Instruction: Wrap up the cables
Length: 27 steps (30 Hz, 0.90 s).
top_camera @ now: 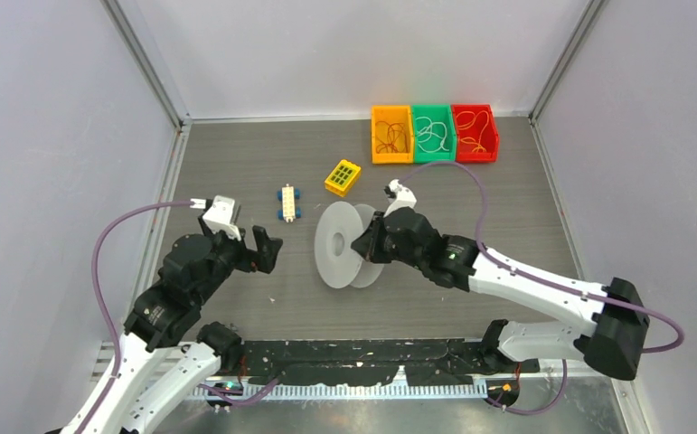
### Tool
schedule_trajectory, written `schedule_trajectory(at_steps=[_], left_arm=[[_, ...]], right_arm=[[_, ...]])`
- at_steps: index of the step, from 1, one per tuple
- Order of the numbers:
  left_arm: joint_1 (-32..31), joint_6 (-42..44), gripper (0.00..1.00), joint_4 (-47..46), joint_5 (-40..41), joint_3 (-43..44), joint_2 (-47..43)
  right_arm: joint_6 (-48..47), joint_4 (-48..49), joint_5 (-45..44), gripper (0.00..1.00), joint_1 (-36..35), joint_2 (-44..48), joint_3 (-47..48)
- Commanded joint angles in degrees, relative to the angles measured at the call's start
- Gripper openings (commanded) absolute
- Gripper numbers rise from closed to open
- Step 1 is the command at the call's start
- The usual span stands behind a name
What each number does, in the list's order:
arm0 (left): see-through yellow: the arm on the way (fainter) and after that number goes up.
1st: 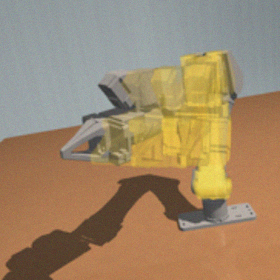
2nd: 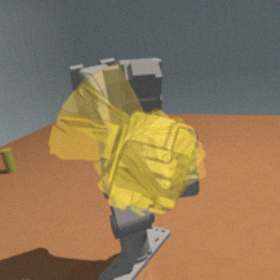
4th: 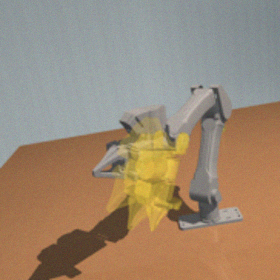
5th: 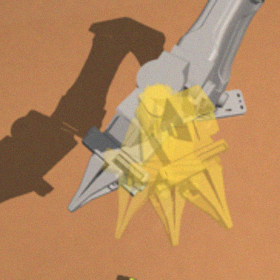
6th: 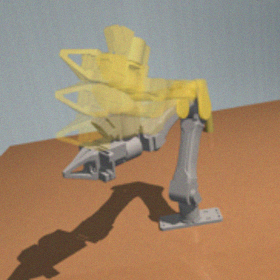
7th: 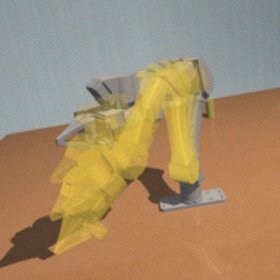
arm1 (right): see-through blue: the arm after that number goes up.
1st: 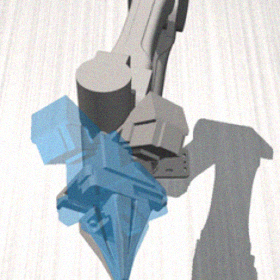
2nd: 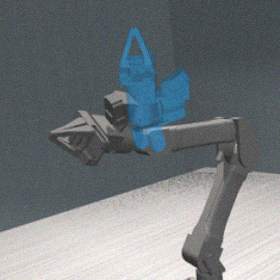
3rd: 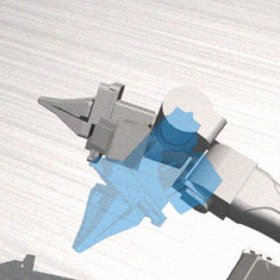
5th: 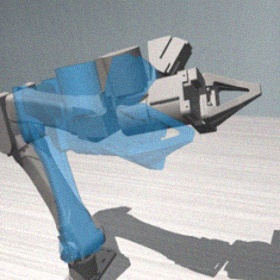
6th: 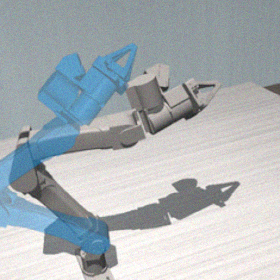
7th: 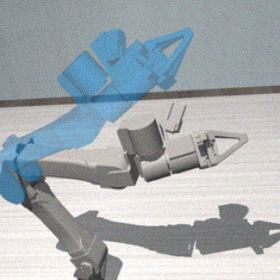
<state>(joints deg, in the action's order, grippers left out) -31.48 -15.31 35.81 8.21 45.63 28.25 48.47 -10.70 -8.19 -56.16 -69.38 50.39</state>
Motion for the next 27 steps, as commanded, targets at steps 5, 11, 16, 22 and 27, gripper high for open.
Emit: schedule_trajectory(at_steps=[5,11,16,22,27], left_arm=[[-0.1,-5.2,0.91,-11.3,-22.4,-5.7,-2.7],[-1.1,-8.7,0.86,-13.5,-24.7,-9.0,-1.4],[-1.8,-9.5,0.87,-17.1,-23.2,-13.8,-4.3],[-1.8,-12.4,0.87,-18.7,-22.9,-15.3,-3.5],[-2.0,-14.0,0.87,-20.2,-22.9,-16.0,-1.2]], right_arm=[[1.7,-19.0,-15.9,0.05,-5.0,-2.0,11.7],[4.2,-19.3,-17.8,0.17,-7.1,-9.2,19.0],[5.0,-15.8,-14.6,0.19,-7.3,-12.9,21.5],[5.9,-14.0,-14.0,0.25,-7.3,-14.6,22.6],[5.3,-12.1,-13.3,0.3,-7.4,-13.9,23.6]])
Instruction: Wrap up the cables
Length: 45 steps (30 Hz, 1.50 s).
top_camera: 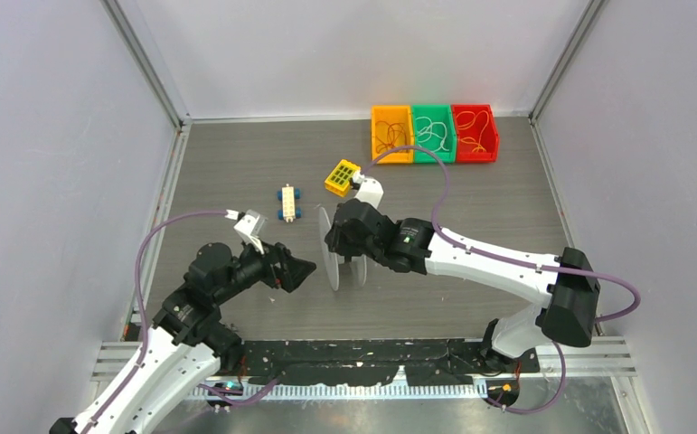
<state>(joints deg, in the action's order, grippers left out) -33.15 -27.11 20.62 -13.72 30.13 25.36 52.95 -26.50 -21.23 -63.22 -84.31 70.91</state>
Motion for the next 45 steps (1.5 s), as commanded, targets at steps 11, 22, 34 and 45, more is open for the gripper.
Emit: schedule_trajectory(at_steps=[11,22,34,45], left_arm=[[-1.1,-4.9,0.84,-6.4,0.4,2.0,5.7],[-1.7,-6.1,0.83,-3.8,7.7,8.8,13.4],[-8.6,-12.4,0.71,16.1,30.7,26.6,31.2],[-14.1,-10.5,0.55,16.2,35.9,30.9,39.8]], right_arm=[[-1.9,13.0,1.5,0.4,-0.2,11.6,-1.5],[-20.9,14.3,-0.4,0.54,1.6,23.8,-16.7],[-25.6,26.3,-1.1,0.59,2.0,32.3,-34.5],[-26.0,25.5,-2.0,0.59,2.0,36.0,-38.5]])
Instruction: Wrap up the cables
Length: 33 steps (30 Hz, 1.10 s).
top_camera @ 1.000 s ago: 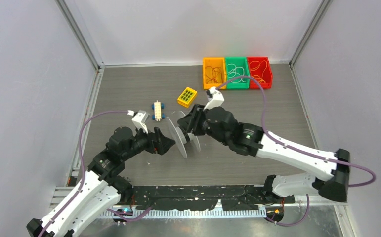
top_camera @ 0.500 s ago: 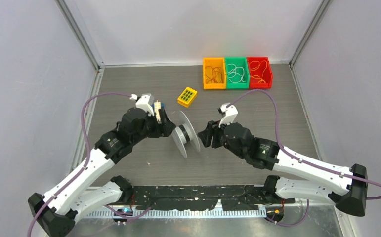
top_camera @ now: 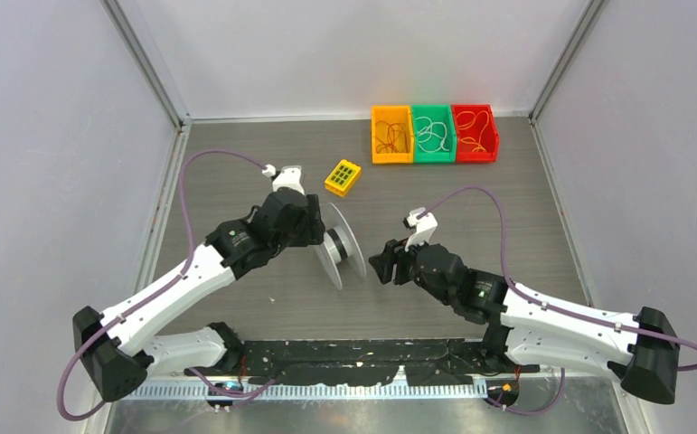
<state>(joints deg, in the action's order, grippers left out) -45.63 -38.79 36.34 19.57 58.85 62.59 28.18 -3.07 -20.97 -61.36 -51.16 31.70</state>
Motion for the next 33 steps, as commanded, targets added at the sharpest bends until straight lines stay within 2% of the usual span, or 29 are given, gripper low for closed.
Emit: schedule_trajectory(at_steps=[1,9,14,18,20,26,27,29,33], left_arm=[[-2.1,1.7,0.52,-0.1,2.3,2.7,3.4],[-3.5,3.7,0.25,3.3,2.3,8.2,8.1],[-3.6,7.0,0.0,3.6,4.7,9.2,7.9],[-3.6,10.2,0.0,4.3,6.9,11.3,7.9],[-3.6,10.1,0.0,4.5,7.8,11.3,7.8],[-3.6,9.1,0.0,4.4,10.6,11.0,8.2],[-3.6,9.1,0.03,4.3,10.7,11.0,8.4],[-3.6,9.5,0.23,4.4,10.4,10.9,8.7],[-3.6,12.2,0.53,4.6,7.3,10.3,7.5]], right_arm=[[-1.0,2.1,-2.3,0.59,0.2,3.0,0.3],[0.1,2.4,-3.5,0.59,0.3,3.7,-0.3],[-0.2,2.0,-5.6,0.59,0.4,3.9,2.0],[-0.7,0.5,-9.1,0.61,1.2,3.0,4.9],[-0.6,-0.2,-11.9,0.62,1.6,2.9,5.9],[-0.8,-0.6,-13.2,0.65,4.5,4.5,6.0],[-1.3,-0.6,-13.0,0.66,5.1,4.6,6.0],[-2.4,-0.3,-11.6,0.69,7.3,4.1,6.9],[-5.4,-1.2,-8.3,0.7,12.8,0.4,12.0]])
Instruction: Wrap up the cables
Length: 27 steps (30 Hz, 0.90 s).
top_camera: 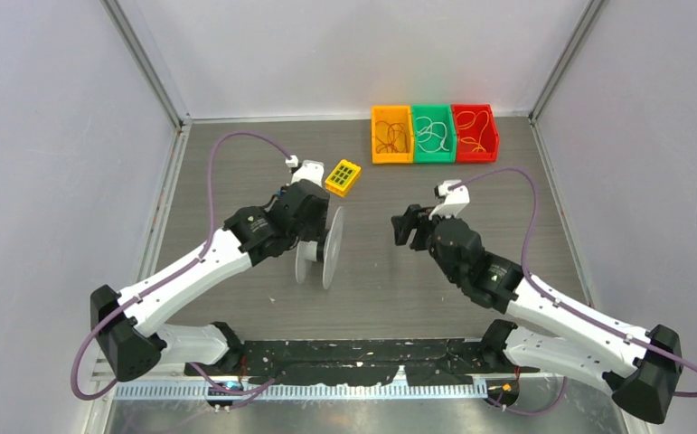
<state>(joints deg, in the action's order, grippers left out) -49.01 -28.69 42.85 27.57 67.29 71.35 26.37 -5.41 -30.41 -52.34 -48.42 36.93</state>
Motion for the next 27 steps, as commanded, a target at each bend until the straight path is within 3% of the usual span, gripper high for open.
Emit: schedule_trajectory(at_steps=[1,6,11,13,18,20,23,27], left_arm=[[-0.2,3.1,0.57,-2.6,-1.4,1.3,-2.3],[-0.1,7.2,0.64,-2.3,-3.0,0.3,-6.5],[0.0,13.4,0.68,-2.1,-9.1,-2.2,-13.1],[0.0,15.6,0.79,-2.1,-11.2,-4.4,-16.2],[0.0,21.1,0.89,-2.0,-14.2,-9.1,-23.6],[0.0,23.3,0.92,-1.5,-13.7,-10.6,-26.0],[-0.1,23.7,0.98,-3.0,-7.7,-13.5,-29.6],[-0.1,22.9,1.0,-5.8,-1.7,-16.4,-33.8]], right_arm=[[-4.1,1.1,1.3,0.7,5.0,-3.8,7.6],[-7.6,4.4,3.5,0.68,11.5,-11.4,14.4],[-9.1,4.3,7.6,0.64,18.8,-25.9,25.2],[-9.4,4.9,8.0,0.63,20.2,-32.9,29.4],[-6.3,5.0,8.4,0.53,23.7,-47.7,38.9],[-6.1,7.2,10.8,0.51,25.2,-53.4,42.7],[-4.9,3.0,11.4,0.51,27.2,-62.5,50.8],[-2.2,4.5,12.8,0.5,29.0,-68.2,53.9]])
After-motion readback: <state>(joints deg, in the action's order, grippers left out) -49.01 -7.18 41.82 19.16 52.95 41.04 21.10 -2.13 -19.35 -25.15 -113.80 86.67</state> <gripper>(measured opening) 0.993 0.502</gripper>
